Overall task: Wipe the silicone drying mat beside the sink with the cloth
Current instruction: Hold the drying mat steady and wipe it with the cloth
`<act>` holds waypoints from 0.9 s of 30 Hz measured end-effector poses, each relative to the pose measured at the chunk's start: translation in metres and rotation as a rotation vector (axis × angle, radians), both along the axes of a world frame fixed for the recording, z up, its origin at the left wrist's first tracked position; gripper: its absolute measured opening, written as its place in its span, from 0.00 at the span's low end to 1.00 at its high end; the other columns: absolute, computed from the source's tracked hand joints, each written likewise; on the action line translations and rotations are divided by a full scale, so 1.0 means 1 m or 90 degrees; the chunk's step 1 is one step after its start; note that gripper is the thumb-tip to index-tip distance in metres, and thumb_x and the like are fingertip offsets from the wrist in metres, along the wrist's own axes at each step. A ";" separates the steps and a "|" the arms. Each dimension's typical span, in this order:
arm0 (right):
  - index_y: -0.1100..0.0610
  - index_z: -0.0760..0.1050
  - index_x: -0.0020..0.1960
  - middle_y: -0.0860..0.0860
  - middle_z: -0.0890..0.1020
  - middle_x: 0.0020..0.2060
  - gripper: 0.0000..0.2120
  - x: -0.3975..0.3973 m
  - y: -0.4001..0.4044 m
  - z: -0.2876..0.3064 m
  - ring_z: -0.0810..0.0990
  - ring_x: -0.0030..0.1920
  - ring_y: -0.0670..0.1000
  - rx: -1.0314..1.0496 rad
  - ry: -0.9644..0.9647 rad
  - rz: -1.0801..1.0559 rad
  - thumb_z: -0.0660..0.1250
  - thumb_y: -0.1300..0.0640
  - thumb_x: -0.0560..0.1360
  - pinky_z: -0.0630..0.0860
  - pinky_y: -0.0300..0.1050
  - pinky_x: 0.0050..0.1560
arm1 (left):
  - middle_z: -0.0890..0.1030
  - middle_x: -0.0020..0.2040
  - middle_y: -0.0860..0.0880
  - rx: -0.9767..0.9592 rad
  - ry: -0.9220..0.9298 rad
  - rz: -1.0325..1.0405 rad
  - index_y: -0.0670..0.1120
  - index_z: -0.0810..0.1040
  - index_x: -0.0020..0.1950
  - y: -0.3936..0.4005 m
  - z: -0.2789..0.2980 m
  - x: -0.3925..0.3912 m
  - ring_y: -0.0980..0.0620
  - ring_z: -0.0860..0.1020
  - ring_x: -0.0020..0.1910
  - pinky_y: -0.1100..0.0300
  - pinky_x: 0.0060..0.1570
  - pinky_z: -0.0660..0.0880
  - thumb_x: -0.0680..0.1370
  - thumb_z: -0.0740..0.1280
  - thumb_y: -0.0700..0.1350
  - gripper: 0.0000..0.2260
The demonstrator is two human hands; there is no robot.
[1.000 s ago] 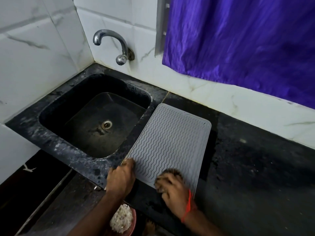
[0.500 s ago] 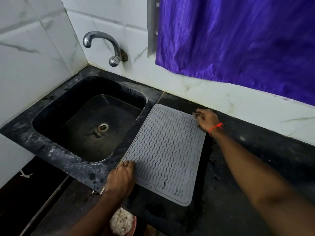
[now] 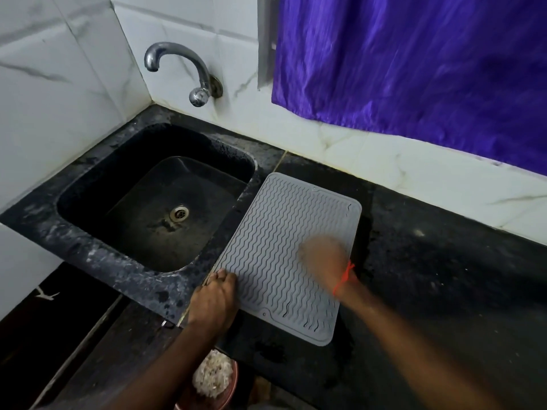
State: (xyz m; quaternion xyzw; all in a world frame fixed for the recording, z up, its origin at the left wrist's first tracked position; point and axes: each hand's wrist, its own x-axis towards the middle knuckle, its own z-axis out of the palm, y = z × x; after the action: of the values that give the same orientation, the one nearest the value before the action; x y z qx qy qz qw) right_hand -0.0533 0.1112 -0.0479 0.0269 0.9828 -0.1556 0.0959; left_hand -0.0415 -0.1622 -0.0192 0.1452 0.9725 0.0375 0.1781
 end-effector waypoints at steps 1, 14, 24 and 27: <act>0.51 0.74 0.68 0.53 0.73 0.64 0.19 0.026 -0.015 -0.001 0.71 0.64 0.58 -0.014 0.016 0.018 0.61 0.52 0.77 0.67 0.53 0.68 | 0.72 0.69 0.48 -0.003 0.002 -0.004 0.47 0.67 0.69 0.000 0.000 0.000 0.49 0.73 0.66 0.50 0.62 0.75 0.83 0.55 0.47 0.15; 0.52 0.83 0.54 0.48 0.83 0.54 0.14 0.015 0.029 0.047 0.81 0.47 0.42 -0.337 0.000 -0.120 0.64 0.65 0.76 0.77 0.30 0.48 | 0.73 0.68 0.50 0.037 0.011 0.012 0.50 0.69 0.67 0.000 -0.002 0.000 0.50 0.77 0.62 0.50 0.61 0.75 0.83 0.54 0.47 0.13; 0.54 0.70 0.71 0.60 0.68 0.70 0.21 -0.098 0.106 0.020 0.69 0.66 0.65 0.041 -0.009 -0.170 0.60 0.61 0.78 0.63 0.51 0.71 | 0.69 0.72 0.49 0.030 -0.015 0.026 0.48 0.66 0.71 -0.001 -0.006 0.001 0.48 0.73 0.67 0.46 0.64 0.72 0.82 0.55 0.44 0.16; 0.54 0.69 0.72 0.60 0.67 0.71 0.22 -0.094 0.097 0.012 0.69 0.64 0.65 0.053 0.011 -0.193 0.59 0.61 0.79 0.64 0.52 0.71 | 0.68 0.73 0.48 0.020 -0.018 0.023 0.48 0.66 0.71 -0.003 -0.006 0.002 0.47 0.72 0.69 0.45 0.66 0.71 0.82 0.55 0.43 0.17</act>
State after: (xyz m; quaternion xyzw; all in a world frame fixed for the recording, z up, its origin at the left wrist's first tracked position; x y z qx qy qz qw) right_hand -0.1474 0.2083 -0.0357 0.1776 0.9739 -0.1277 0.0613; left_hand -0.0398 -0.1647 -0.0255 0.1301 0.9716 0.0577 0.1892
